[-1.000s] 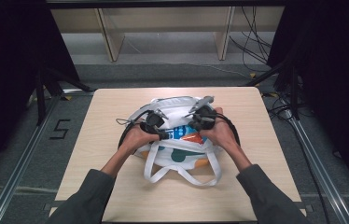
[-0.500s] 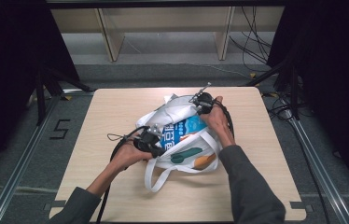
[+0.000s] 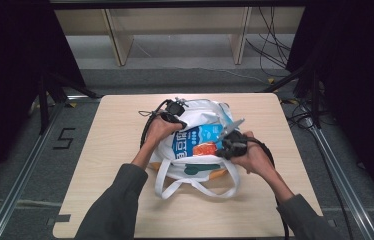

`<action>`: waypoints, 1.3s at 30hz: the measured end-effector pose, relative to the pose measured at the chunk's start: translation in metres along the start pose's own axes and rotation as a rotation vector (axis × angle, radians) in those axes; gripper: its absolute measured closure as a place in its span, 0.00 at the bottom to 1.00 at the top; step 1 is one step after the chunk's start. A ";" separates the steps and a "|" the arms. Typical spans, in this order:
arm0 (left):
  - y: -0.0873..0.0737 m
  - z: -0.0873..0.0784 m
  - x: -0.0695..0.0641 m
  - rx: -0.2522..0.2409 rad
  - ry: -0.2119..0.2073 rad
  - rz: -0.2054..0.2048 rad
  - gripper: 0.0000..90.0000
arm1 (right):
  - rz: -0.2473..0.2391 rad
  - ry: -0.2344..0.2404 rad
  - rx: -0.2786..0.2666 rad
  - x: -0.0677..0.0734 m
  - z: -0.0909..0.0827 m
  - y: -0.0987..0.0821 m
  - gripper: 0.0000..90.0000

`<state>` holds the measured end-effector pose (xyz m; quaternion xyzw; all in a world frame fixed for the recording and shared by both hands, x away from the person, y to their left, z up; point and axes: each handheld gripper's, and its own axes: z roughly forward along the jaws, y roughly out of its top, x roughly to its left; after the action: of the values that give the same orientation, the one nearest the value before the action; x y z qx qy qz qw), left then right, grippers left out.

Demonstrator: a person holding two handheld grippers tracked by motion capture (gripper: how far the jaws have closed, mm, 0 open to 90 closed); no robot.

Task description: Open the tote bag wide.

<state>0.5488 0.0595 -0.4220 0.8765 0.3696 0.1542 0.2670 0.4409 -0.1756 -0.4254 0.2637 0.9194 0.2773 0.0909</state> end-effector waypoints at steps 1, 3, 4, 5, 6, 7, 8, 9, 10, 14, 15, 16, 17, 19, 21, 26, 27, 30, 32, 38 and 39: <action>-0.003 0.003 0.006 -0.010 0.007 -0.022 0.99 | -0.004 0.009 0.020 0.004 0.002 -0.010 1.00; -0.010 0.006 0.018 -0.024 0.062 -0.066 1.00 | 0.010 0.023 -0.027 0.008 0.012 -0.031 1.00; -0.012 0.009 0.021 -0.018 0.110 -0.059 1.00 | 0.056 0.036 -0.025 0.012 0.015 -0.039 1.00; -0.015 0.012 0.022 -0.027 0.082 -0.091 1.00 | 0.043 0.038 -0.032 0.014 0.020 -0.046 1.00; -0.015 0.012 0.022 -0.021 0.074 -0.087 1.00 | 0.036 0.026 -0.025 0.018 0.024 -0.049 1.00; -0.015 0.010 0.021 -0.028 0.076 -0.086 1.00 | 0.016 0.012 -0.017 0.018 0.025 -0.049 1.00; -0.014 0.005 0.019 -0.028 0.070 -0.076 1.00 | 0.027 0.023 -0.004 0.019 0.023 -0.045 1.00; -0.015 -0.001 0.018 -0.035 0.050 -0.061 0.99 | 0.019 0.029 0.002 0.017 0.019 -0.040 1.00; -0.016 -0.008 0.017 -0.056 0.032 -0.053 0.99 | 0.011 0.027 0.006 0.016 0.013 -0.035 1.00; -0.025 -0.031 0.010 -0.043 -0.068 0.014 0.95 | -0.007 -0.020 -0.160 0.007 -0.013 -0.005 0.99; -0.028 -0.033 0.007 -0.038 -0.077 0.036 0.94 | 0.004 -0.055 -0.200 0.000 -0.019 0.008 0.99; -0.032 -0.035 0.004 -0.006 -0.086 0.062 0.94 | 0.001 -0.088 -0.219 -0.006 -0.021 0.015 0.99; -0.037 -0.035 0.000 0.016 -0.092 0.076 0.95 | 0.002 -0.116 -0.232 -0.015 -0.022 0.026 0.99; -0.047 -0.035 -0.005 0.039 -0.122 0.106 0.97 | 0.022 -0.104 -0.215 -0.034 -0.011 0.047 0.99; -0.056 -0.040 -0.009 0.039 -0.158 0.128 0.99 | 0.033 -0.116 -0.151 -0.046 0.006 0.062 1.00; -0.087 -0.050 -0.022 0.127 -0.178 0.252 1.00 | 0.055 -0.220 0.001 -0.081 0.054 0.082 1.00; -0.096 -0.051 -0.024 0.138 -0.168 0.268 1.00 | 0.086 -0.222 0.022 -0.089 0.061 0.081 1.00; -0.110 -0.055 -0.023 0.082 -0.170 0.237 1.00 | 0.188 -0.208 0.048 -0.110 0.082 0.068 1.00; -0.109 -0.057 -0.026 0.094 -0.147 0.283 1.00 | 0.252 -0.192 0.051 -0.114 0.086 0.061 1.00; -0.082 -0.069 -0.015 -0.078 -0.196 0.161 0.97 | 0.179 -0.222 -0.029 -0.103 0.040 0.060 1.00; -0.077 -0.067 -0.015 -0.112 -0.191 0.125 0.96 | 0.158 -0.222 -0.064 -0.099 0.030 0.059 1.00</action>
<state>0.4642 0.1173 -0.4138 0.8922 0.2782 0.1068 0.3394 0.5589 -0.1734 -0.4152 0.3612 0.8707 0.2820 0.1784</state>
